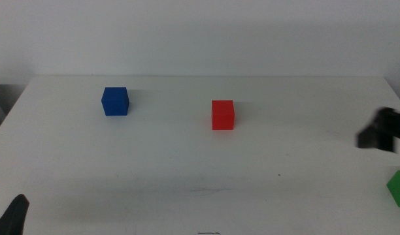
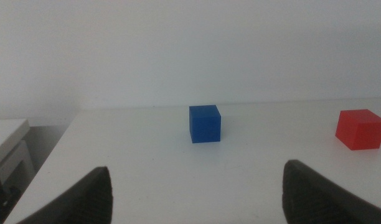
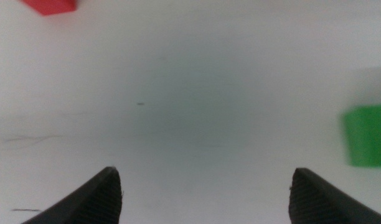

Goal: Stack red cubes first, then green, then blue cubes in a specific spot.

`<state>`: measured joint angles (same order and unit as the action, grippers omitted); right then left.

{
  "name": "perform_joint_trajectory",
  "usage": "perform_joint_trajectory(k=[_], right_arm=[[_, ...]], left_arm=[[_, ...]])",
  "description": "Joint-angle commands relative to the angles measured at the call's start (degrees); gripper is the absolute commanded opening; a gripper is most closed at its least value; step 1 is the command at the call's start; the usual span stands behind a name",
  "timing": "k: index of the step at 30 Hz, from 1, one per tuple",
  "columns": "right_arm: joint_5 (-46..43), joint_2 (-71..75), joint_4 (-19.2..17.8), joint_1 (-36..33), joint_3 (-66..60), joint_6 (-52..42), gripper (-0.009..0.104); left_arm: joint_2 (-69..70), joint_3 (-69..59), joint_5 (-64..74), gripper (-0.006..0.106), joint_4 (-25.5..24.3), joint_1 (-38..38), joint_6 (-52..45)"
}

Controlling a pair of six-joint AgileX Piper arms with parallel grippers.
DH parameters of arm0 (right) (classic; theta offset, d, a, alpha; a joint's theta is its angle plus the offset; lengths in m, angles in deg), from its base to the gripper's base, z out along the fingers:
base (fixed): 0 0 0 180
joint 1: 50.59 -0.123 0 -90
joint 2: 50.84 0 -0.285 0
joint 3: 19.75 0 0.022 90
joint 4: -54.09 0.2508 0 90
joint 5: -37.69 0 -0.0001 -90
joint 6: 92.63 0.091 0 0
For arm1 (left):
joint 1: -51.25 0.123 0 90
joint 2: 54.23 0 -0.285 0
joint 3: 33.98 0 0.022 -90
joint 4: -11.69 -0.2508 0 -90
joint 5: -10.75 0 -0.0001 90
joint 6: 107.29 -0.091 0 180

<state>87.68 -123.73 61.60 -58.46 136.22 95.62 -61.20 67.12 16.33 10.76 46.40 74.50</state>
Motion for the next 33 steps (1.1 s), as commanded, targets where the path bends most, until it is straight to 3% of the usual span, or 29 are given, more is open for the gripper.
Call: perform_joint_trajectory(k=[1, 12, 22, 33], right_arm=[[-0.7, -4.8, -0.7, -3.7, 6.1, 2.7, 0.091], [4.6, -33.4, -12.9, -20.0, 35.2, 15.5, 0.091], [9.1, -56.1, -13.3, -23.0, 63.7, 15.5, 0.091], [9.0, -69.9, -16.5, -23.0, 78.3, 17.1, 0.089]], left_arm=[[1.1, 0.2, -4.4, 0.094, 0.6, -0.3, 0.4], [1.1, 0.2, -4.4, 0.094, 0.6, -0.3, 0.4], [1.1, 0.2, -4.4, 0.094, 0.6, -0.3, 0.4], [1.1, 0.2, -4.4, 0.094, 0.6, -0.3, 0.4]])
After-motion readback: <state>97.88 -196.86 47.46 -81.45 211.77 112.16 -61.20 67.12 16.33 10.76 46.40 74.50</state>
